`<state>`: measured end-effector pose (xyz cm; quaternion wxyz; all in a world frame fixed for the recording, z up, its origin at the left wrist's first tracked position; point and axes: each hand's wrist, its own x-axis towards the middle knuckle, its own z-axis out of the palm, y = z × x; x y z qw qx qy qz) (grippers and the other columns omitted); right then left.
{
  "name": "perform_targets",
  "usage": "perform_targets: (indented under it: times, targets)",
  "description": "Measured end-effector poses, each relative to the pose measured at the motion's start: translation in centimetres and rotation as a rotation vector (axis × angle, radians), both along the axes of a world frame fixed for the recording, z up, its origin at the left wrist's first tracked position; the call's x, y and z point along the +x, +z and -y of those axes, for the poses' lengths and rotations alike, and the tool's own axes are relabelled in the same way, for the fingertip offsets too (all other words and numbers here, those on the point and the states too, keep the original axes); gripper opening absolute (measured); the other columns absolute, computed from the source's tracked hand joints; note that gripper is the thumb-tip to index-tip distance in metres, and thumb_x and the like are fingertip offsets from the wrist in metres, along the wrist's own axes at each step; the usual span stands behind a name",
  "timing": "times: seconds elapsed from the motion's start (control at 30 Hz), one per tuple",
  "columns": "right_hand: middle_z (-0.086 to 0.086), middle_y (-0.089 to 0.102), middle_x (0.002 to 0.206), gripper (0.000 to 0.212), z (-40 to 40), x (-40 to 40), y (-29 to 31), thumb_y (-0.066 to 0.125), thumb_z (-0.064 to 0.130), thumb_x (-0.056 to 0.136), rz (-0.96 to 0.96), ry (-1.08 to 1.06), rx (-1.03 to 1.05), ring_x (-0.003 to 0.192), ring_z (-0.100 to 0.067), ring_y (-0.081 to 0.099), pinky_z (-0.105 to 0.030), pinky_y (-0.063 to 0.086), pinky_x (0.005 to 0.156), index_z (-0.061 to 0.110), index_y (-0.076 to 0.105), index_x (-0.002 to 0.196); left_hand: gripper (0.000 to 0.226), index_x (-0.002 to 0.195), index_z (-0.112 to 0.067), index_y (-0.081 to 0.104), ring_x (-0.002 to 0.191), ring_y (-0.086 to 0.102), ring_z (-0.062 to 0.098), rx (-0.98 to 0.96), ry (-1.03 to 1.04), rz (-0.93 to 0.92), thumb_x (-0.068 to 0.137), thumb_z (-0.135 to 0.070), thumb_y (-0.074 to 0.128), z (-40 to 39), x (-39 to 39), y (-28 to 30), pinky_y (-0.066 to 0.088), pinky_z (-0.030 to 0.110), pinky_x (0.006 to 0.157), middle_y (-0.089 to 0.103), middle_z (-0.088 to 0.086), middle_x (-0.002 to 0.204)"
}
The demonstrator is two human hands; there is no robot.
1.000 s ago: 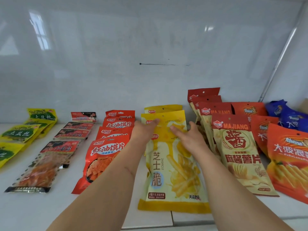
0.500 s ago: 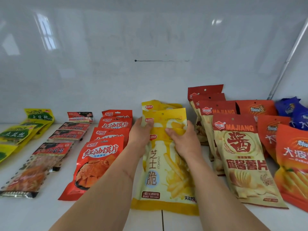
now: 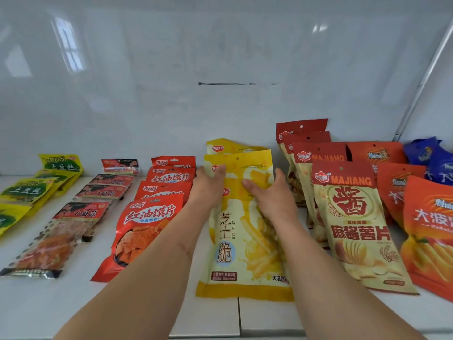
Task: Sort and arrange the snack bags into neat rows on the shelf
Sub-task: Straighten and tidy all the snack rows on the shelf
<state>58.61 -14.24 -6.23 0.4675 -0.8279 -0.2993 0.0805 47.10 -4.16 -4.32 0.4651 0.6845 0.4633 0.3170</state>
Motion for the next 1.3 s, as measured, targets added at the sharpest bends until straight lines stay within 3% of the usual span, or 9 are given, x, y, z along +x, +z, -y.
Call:
perform_targets:
  times: [0.2, 0.33, 0.5, 0.67, 0.93, 1.13, 1.3]
  targets:
    - [-0.007, 0.03, 0.16, 0.116, 0.5, 0.2, 0.3, 0.063, 0.08, 0.069, 0.004, -0.019, -0.001, 0.143, -0.028, 0.036, -0.049, 0.039, 0.107, 0.021, 0.014, 0.157, 0.088, 0.156, -0.011, 0.02, 0.144, 0.032, 0.036, 0.163, -0.025, -0.087, 0.092, -0.064, 0.05, 2.9, -2.1, 0.3, 0.031, 0.053, 0.115, 0.028, 0.015, 0.159]
    - [-0.007, 0.03, 0.16, 0.111, 1.2, 0.4, 0.4, 0.056, 0.079, 0.075, -0.04, 0.018, 0.074, 0.144, -0.027, 0.034, -0.046, 0.034, 0.113, 0.019, 0.014, 0.157, 0.095, 0.159, -0.01, 0.004, 0.15, 0.02, 0.033, 0.288, -0.089, -0.245, 0.094, -0.063, 0.048, 6.1, -3.2, -1.5, 0.022, 0.046, 0.119, 0.014, 0.012, 0.165]
    - [-0.005, 0.038, 0.157, 0.094, 3.3, 0.1, 0.0, 0.048, 0.074, 0.086, -0.066, 0.037, 0.134, 0.141, -0.024, 0.04, -0.042, 0.033, 0.113, 0.018, 0.021, 0.157, 0.092, 0.159, -0.01, -0.002, 0.149, 0.023, 0.034, 0.355, -0.093, -0.267, 0.097, -0.056, 0.049, 6.7, -3.4, -2.3, 0.028, 0.044, 0.115, 0.009, 0.011, 0.166]
    - [-0.003, 0.039, 0.155, 0.084, 5.3, -0.9, -1.5, 0.046, 0.071, 0.089, -0.187, 0.078, 0.073, 0.141, -0.024, 0.039, -0.039, 0.033, 0.109, 0.019, 0.03, 0.153, 0.094, 0.158, -0.01, -0.006, 0.149, 0.025, 0.032, 0.304, -0.083, -0.239, 0.097, -0.053, 0.051, 6.3, -3.3, -2.4, 0.03, 0.042, 0.114, 0.007, 0.011, 0.166]
    - [-0.001, 0.048, 0.149, 0.079, 4.8, -1.7, -1.7, 0.058, 0.061, 0.089, -0.159, 0.132, 0.071, 0.133, -0.022, 0.048, -0.027, 0.036, 0.094, 0.023, 0.031, 0.153, 0.087, 0.159, -0.013, 0.007, 0.142, 0.037, 0.034, 0.257, -0.087, -0.2, 0.097, -0.051, 0.053, 4.9, -2.8, -2.7, 0.035, 0.042, 0.11, 0.019, 0.01, 0.163]
    - [-0.004, 0.045, 0.151, 0.083, 4.4, -1.9, -1.9, 0.061, 0.059, 0.088, -0.096, 0.105, 0.059, 0.135, -0.025, 0.046, -0.031, 0.037, 0.101, 0.02, 0.028, 0.154, 0.081, 0.159, -0.014, 0.011, 0.134, 0.045, 0.038, 0.287, -0.097, -0.204, 0.098, -0.049, 0.053, 4.7, -2.4, -3.0, 0.041, 0.045, 0.105, 0.024, 0.011, 0.159]
    - [-0.002, 0.043, 0.152, 0.086, 4.8, -1.8, -1.2, 0.061, 0.062, 0.086, -0.128, 0.132, 0.056, 0.135, -0.023, 0.046, -0.03, 0.037, 0.1, 0.022, 0.027, 0.154, 0.086, 0.159, -0.012, 0.002, 0.142, 0.037, 0.037, 0.288, -0.089, -0.234, 0.099, -0.052, 0.049, 5.0, -2.8, -2.5, 0.037, 0.045, 0.108, 0.016, 0.011, 0.164]
